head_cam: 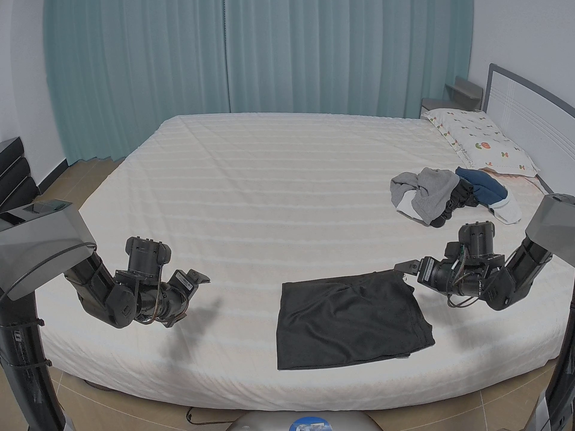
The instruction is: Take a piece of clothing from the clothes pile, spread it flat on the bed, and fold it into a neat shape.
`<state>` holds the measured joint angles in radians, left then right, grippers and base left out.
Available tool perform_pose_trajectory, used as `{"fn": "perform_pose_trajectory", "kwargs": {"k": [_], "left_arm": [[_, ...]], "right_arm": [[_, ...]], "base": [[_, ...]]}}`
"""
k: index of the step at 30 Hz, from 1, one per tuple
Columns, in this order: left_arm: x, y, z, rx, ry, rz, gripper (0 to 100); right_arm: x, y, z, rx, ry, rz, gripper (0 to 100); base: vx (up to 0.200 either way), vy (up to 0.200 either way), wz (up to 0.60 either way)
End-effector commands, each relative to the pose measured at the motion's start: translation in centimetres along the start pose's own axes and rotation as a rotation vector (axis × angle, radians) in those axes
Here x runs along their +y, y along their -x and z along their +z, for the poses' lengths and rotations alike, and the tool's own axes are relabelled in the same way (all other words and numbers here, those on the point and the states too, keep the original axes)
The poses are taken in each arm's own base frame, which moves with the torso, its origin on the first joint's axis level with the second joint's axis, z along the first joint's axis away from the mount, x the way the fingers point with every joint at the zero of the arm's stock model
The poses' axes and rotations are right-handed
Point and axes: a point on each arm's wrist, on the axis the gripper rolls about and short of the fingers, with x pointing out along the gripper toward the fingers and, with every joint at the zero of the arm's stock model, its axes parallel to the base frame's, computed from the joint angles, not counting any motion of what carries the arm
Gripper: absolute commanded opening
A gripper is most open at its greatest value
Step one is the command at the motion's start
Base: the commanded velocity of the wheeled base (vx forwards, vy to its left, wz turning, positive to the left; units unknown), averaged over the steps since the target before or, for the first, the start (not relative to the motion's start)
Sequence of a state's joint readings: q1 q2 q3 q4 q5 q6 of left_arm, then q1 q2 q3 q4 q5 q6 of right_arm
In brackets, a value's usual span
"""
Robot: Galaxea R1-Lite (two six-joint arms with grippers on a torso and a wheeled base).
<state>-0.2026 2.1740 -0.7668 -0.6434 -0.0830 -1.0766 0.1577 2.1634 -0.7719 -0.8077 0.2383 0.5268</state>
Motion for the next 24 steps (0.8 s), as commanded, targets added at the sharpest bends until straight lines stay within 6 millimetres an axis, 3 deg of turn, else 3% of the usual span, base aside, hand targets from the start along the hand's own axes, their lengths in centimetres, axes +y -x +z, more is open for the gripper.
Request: {"fn": "perform_pose_trajectory", "kwargs": {"k": [1, 6, 18, 19, 24], "left_arm": [[0.0, -0.2, -0.3, 0.007, -0.005, 0.002, 100], [0.0, -0.2, -0.3, 0.008, -0.004, 0.003, 100], [0.0, -0.2, -0.3, 0.006, -0.004, 0.004, 100], [0.0, -0.2, -0.3, 0.006, -0.004, 0.004, 100], [0.0, -0.2, -0.3, 0.002, -0.003, 0.006, 100]], "right_arm": [[1.5, -4.2, -0.2, 0.054, 0.007, 0.022, 100], [1.4, -5.4, -0.6, 0.073, 0.008, 0.015, 100], [0.3, -6.1, -1.1, 0.083, 0.008, -0.009, 100], [0.3, -6.1, -1.1, 0.084, 0.008, -0.008, 0], [-0.5, -6.4, -1.3, 0.091, -0.001, -0.023, 0]], "base": [[0.000, 0.000, 0.00], [0.000, 0.000, 0.00], [0.000, 0.000, 0.00], [0.000, 0.000, 0.00], [0.000, 0.000, 0.00]]}}
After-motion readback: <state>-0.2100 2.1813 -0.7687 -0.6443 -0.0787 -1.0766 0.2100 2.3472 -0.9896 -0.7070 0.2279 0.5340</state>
